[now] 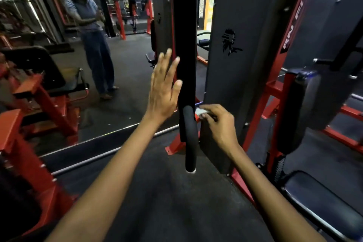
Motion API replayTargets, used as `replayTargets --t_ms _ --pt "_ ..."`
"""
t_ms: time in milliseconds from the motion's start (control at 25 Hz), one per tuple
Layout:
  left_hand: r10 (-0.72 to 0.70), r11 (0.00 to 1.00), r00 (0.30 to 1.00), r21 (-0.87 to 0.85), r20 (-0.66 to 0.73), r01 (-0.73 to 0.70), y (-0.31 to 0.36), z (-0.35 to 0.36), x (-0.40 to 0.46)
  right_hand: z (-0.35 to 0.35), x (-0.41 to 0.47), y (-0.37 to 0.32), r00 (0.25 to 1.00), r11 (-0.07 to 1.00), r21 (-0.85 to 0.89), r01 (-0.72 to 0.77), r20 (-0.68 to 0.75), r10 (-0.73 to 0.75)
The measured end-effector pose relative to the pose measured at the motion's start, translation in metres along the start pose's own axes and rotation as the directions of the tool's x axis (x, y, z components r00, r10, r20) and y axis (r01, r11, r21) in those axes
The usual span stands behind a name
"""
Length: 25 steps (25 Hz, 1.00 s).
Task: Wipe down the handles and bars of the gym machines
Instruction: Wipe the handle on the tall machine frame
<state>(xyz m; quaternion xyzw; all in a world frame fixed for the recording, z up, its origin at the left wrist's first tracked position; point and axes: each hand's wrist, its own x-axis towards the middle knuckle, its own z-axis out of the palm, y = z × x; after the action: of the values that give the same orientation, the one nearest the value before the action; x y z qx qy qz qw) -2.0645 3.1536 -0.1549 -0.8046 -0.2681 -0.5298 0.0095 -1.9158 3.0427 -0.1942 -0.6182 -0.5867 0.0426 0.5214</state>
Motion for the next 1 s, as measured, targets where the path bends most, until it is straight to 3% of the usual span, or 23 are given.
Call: replayTargets --t_ms 160,320,480,640,760,880,1000 --pt "0.158 0.981 0.986 -0.119 0.047 -0.151 -0.032 0.037 0.027 0.031 0.027 -0.007 0.991 0.982 -0.136 0.13 0.043 -0.125" --pt "0.172 0.909 0.984 -0.378 -0.047 -0.177 -0.039 0.061 0.025 0.017 -0.034 0.004 1.0 0.99 -0.143 -0.021 -0.021 0.019" --pt "0.162 0.842 0.981 -0.504 -0.103 -0.192 -0.039 0.074 0.026 0.014 -0.008 -0.008 0.995 0.97 -0.242 0.003 -0.098 -0.028" --pt "0.184 0.803 0.975 -0.554 -0.121 -0.22 -0.04 0.078 0.029 0.037 0.009 -0.018 0.997 0.957 -0.279 0.079 0.015 -0.078" --pt "0.18 0.791 0.975 -0.57 -0.132 -0.223 -0.039 0.08 0.027 0.021 -0.044 -0.02 0.998 0.944 -0.33 0.013 -0.048 -0.03" --pt "0.151 0.796 0.977 -0.568 -0.15 -0.21 -0.037 0.081 0.024 0.017 -0.022 -0.027 0.997 0.924 -0.381 0.038 -0.049 -0.061" --pt "0.148 0.791 0.98 -0.579 -0.133 -0.198 -0.044 0.088 0.012 0.046 0.022 -0.031 0.994 0.883 -0.459 0.098 0.09 -0.064"
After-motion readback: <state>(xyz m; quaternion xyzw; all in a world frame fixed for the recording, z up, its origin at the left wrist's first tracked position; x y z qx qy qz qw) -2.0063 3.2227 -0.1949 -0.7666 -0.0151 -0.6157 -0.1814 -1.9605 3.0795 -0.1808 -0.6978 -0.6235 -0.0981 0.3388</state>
